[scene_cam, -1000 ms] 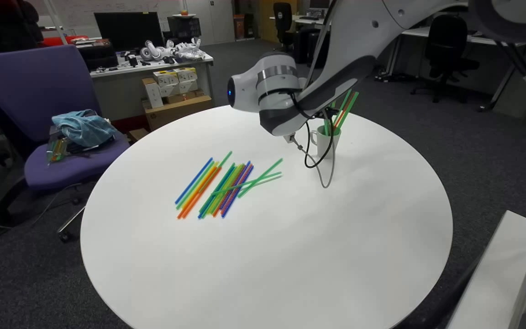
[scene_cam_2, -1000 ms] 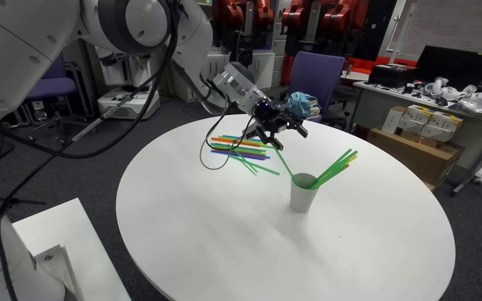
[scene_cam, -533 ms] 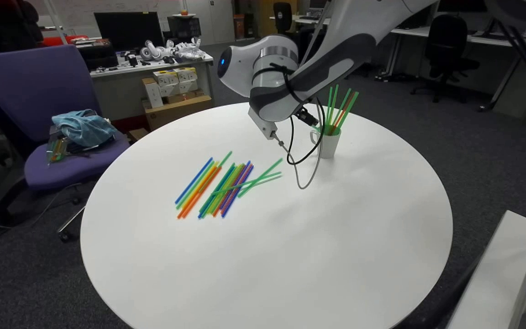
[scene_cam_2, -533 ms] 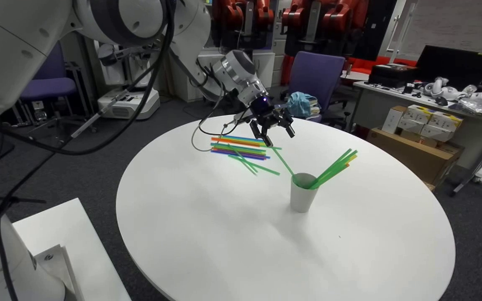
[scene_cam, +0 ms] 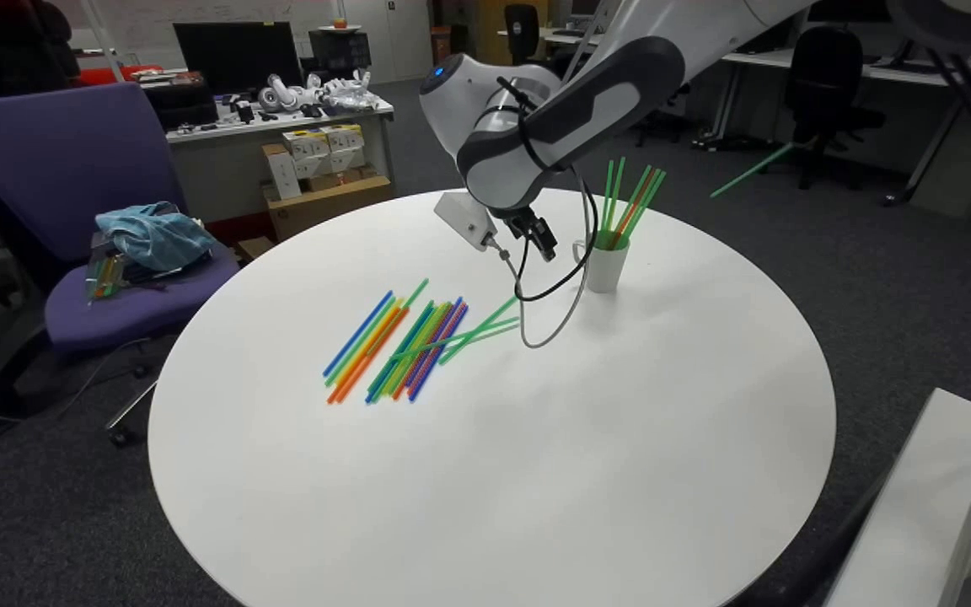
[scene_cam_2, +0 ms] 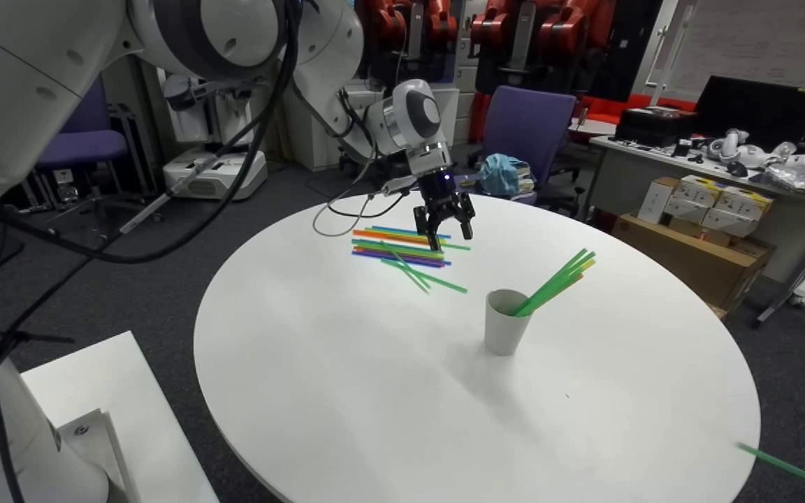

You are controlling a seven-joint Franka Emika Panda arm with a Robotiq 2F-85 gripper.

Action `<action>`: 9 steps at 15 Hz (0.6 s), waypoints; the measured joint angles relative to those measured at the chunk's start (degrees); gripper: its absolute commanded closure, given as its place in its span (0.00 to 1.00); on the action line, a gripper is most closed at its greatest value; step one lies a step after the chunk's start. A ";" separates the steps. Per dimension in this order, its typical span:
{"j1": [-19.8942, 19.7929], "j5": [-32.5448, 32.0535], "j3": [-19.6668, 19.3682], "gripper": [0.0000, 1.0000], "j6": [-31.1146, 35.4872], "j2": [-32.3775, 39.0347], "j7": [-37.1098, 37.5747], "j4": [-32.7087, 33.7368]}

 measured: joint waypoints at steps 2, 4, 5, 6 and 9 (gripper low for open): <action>-0.44 6.62 -0.42 0.00 1.57 0.00 -6.24 0.00; -0.90 13.37 -0.63 0.00 1.83 0.00 -12.75 0.00; -1.23 16.71 -0.63 0.00 1.82 0.00 -16.05 0.00; -1.54 19.94 -0.63 0.00 1.74 0.00 -19.29 0.00; -2.52 29.12 -0.63 0.00 -0.02 0.01 -28.57 0.05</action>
